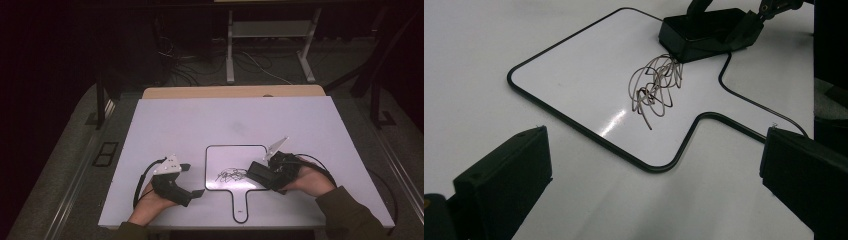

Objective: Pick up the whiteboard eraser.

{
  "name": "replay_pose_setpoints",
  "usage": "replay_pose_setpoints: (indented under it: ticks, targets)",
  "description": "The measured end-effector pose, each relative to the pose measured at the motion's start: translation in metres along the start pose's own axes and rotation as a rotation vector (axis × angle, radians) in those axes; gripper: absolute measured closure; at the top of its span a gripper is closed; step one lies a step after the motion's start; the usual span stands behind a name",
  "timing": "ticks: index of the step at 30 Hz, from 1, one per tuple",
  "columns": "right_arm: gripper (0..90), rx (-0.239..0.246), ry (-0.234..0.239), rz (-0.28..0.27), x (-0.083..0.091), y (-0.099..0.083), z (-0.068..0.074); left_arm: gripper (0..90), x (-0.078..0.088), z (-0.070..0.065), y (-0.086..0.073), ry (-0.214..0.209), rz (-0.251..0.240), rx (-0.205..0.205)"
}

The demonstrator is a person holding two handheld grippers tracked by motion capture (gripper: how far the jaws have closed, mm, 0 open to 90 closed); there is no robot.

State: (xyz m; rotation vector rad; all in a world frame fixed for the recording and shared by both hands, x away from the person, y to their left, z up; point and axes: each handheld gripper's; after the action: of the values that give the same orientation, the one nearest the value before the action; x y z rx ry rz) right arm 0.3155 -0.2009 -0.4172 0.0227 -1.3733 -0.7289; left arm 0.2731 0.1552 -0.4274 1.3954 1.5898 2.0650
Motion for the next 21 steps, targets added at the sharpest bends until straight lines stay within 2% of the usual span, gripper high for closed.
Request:
replay_pose_setpoints:
  ticks: [7, 10, 13, 21]
  targets:
    - [30.5, -0.006, -0.013, 0.010, -0.0032, -0.0005, 0.0001, 0.0, -0.0003, -0.0001, -0.0001, -0.001, 0.001, 0.000]
    - [32.6, -0.013, -0.004, 0.008, -0.0037, -0.0006, 0.0003, 0.0, -0.0004, -0.0002, -0.0002, -0.001, 0.001, 0.000]
    - [36.3, 0.005, -0.014, 0.014, -0.0041, -0.0004, 0.0013, 0.0, -0.0005, 0.0000, -0.0001, -0.001, 0.001, 0.000]
    - [37.6, 0.013, -0.024, 0.020, -0.0049, 0.0002, 0.0031, 0.0, -0.0005, 0.0001, -0.0002, -0.003, 0.001, 0.000]
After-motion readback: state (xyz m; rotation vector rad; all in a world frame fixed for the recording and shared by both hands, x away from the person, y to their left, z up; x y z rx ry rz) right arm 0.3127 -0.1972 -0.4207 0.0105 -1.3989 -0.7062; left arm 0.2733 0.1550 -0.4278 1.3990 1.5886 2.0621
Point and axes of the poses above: each handheld gripper's, and its own axes: x roughly backward along the jaws, y roughly out of its top, z roughly to its left, and after that the axes turned 14 degrees about y, right-handed
